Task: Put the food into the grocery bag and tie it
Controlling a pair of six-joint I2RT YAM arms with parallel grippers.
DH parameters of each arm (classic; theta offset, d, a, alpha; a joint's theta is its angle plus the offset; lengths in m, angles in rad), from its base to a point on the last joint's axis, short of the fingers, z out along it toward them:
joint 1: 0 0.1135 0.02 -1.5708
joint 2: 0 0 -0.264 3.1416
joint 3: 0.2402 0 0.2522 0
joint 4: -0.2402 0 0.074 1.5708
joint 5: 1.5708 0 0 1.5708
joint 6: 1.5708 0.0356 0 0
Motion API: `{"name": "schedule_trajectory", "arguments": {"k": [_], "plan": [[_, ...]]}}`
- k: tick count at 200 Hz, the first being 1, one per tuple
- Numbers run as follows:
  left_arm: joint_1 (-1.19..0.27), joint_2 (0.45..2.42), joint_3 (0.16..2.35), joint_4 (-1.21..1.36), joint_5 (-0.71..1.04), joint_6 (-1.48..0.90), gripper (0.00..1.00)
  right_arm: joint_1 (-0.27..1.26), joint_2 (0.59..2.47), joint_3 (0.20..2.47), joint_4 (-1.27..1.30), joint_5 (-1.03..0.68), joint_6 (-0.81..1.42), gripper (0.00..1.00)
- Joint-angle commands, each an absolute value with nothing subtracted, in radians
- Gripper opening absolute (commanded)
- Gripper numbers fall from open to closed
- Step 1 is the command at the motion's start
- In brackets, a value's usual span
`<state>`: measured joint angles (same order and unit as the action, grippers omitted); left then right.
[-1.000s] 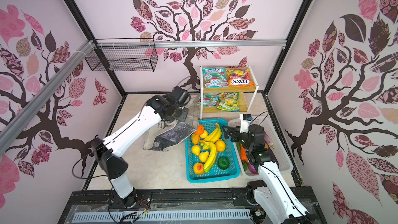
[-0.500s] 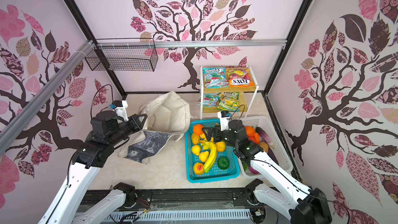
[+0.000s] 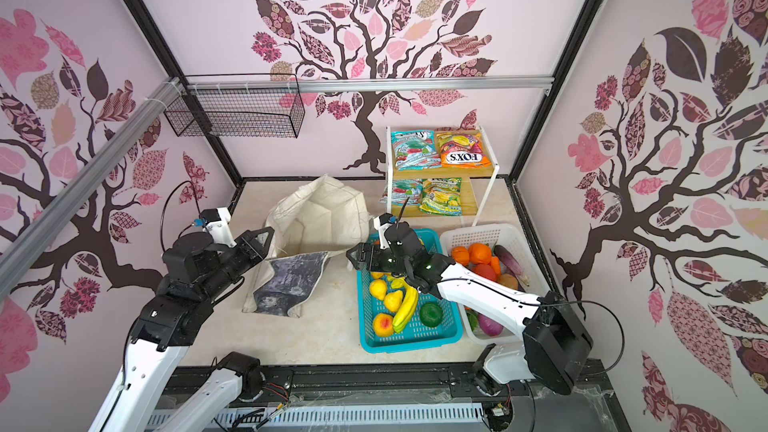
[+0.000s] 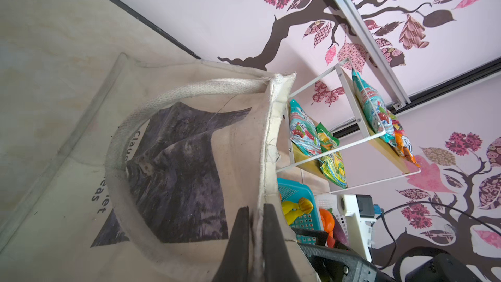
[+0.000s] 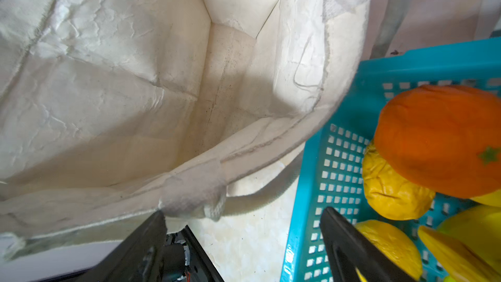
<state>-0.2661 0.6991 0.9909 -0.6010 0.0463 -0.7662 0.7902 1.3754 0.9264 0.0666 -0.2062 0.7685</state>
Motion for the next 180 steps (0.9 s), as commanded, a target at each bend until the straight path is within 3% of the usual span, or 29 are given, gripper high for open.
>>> {"name": "schedule_trajectory", "arguments": {"k": [1,44,74,112,135,166,180], "plan": [[-0.261,0.662,0.976,-0.526,0.061,-0.817,0.00,0.793,1.438,0.966,0.174,-0.222,0.840,0.91],[-0.261,0.641,0.964,-0.550,0.075,-0.829,0.00,0.793,1.525,0.991,0.270,-0.260,0.944,0.95],[-0.262,0.632,0.943,-0.553,0.063,-0.831,0.00,0.792,1.466,0.857,0.478,-0.216,1.011,0.99],[-0.261,0.627,0.939,-0.549,0.077,-0.835,0.00,0.774,1.381,0.856,0.364,-0.163,0.976,1.00],[-0.261,0.611,0.928,-0.546,0.086,-0.848,0.00,0.729,1.362,0.767,0.485,-0.199,1.078,1.00],[-0.261,0.599,0.911,-0.523,0.116,-0.877,0.00,0.725,1.479,0.912,0.318,-0.318,1.032,1.00],[-0.261,0.601,0.918,-0.527,0.119,-0.877,0.00,0.736,1.539,0.947,0.339,-0.366,1.052,0.95]]}}
